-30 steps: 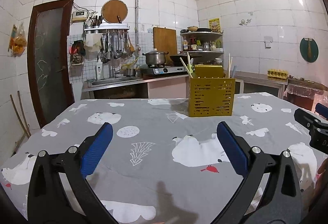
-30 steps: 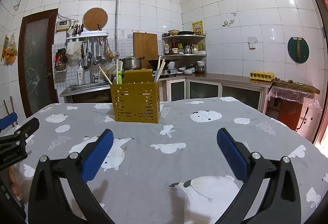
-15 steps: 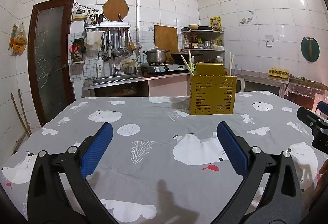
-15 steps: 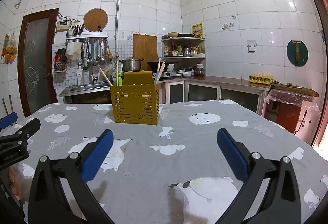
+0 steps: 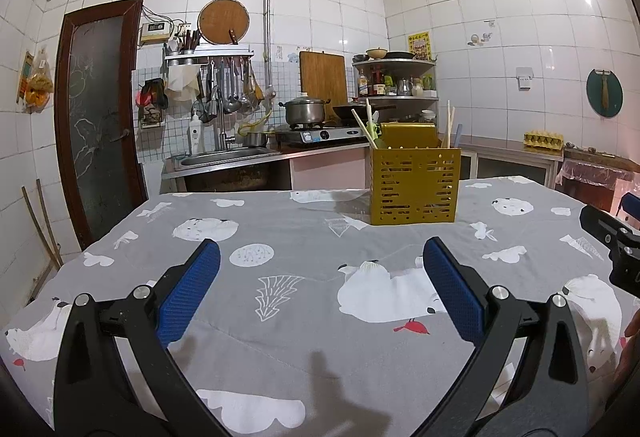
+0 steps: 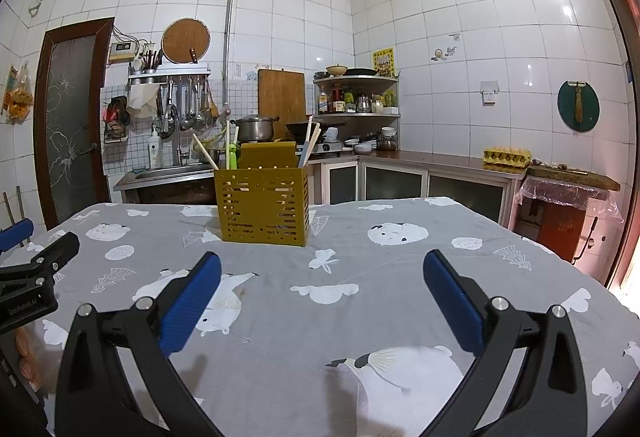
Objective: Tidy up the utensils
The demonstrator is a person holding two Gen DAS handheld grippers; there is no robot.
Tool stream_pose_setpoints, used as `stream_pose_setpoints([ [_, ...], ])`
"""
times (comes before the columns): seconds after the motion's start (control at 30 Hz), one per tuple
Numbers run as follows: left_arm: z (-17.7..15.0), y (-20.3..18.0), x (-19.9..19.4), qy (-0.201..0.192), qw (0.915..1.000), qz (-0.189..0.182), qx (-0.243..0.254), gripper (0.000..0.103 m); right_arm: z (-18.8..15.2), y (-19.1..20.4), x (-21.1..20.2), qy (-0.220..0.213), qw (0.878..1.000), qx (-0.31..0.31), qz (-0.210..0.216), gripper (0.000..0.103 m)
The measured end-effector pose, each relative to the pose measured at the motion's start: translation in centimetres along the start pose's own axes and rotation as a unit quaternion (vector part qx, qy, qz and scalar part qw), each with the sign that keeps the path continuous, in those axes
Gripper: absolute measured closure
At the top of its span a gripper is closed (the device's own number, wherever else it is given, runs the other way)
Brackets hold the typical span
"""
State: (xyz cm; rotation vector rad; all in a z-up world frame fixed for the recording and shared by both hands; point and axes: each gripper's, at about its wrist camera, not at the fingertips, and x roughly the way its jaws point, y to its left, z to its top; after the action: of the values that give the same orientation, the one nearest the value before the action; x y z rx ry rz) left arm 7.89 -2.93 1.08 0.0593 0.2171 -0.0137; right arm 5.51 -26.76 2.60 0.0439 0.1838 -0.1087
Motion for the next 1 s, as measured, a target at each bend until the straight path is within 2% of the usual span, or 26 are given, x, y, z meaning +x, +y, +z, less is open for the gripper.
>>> stream_pose_setpoints([
  [1.0,-0.10,-0.06,0.08,0.002,1.0000,0.002,0.001,0.005,-0.02,0.03,-0.03,-0.001,1.000,0.000,0.000,0.004],
])
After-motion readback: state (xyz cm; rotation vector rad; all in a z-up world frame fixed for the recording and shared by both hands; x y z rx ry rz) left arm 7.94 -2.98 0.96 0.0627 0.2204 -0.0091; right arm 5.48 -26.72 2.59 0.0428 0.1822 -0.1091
